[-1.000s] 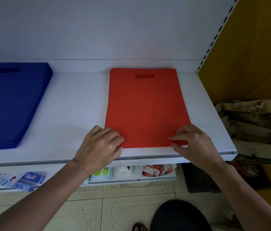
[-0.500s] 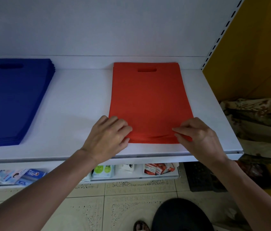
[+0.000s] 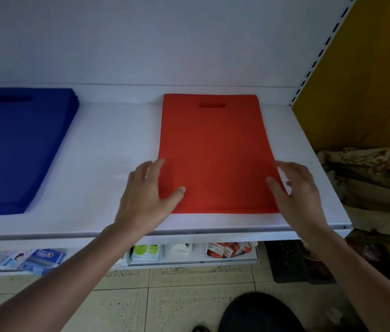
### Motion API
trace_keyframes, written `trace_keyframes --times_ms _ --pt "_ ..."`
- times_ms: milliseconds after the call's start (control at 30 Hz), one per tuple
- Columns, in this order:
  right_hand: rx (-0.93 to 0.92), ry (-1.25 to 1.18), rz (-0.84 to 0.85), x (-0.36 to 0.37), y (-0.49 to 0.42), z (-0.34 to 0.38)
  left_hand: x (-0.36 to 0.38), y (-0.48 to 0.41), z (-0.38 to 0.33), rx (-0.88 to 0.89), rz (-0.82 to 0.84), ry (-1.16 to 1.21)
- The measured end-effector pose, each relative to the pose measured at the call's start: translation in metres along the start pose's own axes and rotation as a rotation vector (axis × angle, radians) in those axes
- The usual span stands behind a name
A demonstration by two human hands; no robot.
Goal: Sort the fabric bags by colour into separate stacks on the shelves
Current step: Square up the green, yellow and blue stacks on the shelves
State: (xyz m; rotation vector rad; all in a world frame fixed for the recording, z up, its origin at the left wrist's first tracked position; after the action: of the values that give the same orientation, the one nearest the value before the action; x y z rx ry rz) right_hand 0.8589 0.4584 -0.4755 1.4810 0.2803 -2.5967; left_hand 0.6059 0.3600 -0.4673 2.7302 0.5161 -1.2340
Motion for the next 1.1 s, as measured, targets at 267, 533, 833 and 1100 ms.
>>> trace_keyframes --times_ms 267,533,833,1100 --pt "0.245 -0.055 0.068 -0.002 -0.064 -0.007 0.012 -0.011 -0.002 -0.203 -0.055 0.401" --pt "0.182 -0.170 0.134 0.021 -0.123 0.003 0.012 -0.060 0.003 -0.240 0.015 0.629" --pt "0.103 -0.150 0.081 0.038 -0.176 0.004 0.030 -0.117 0.023 -0.317 0.076 0.808" --pt "0.170 -0.215 -0.017 0.041 -0.179 0.000 0.032 -0.125 0.014 -0.310 0.031 0.882"
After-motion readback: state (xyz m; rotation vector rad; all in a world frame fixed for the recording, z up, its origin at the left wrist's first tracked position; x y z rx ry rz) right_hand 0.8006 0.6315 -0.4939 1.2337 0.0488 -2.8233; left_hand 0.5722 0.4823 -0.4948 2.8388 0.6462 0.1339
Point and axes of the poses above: each hand's wrist, its own y-axis away from the middle knuckle, its own x-axis out of the palm, z = x × y, the point moved 5 cm from there along -y, towards the middle knuckle, and after that the axes turned 9 degrees about y, right-handed, at the moved point
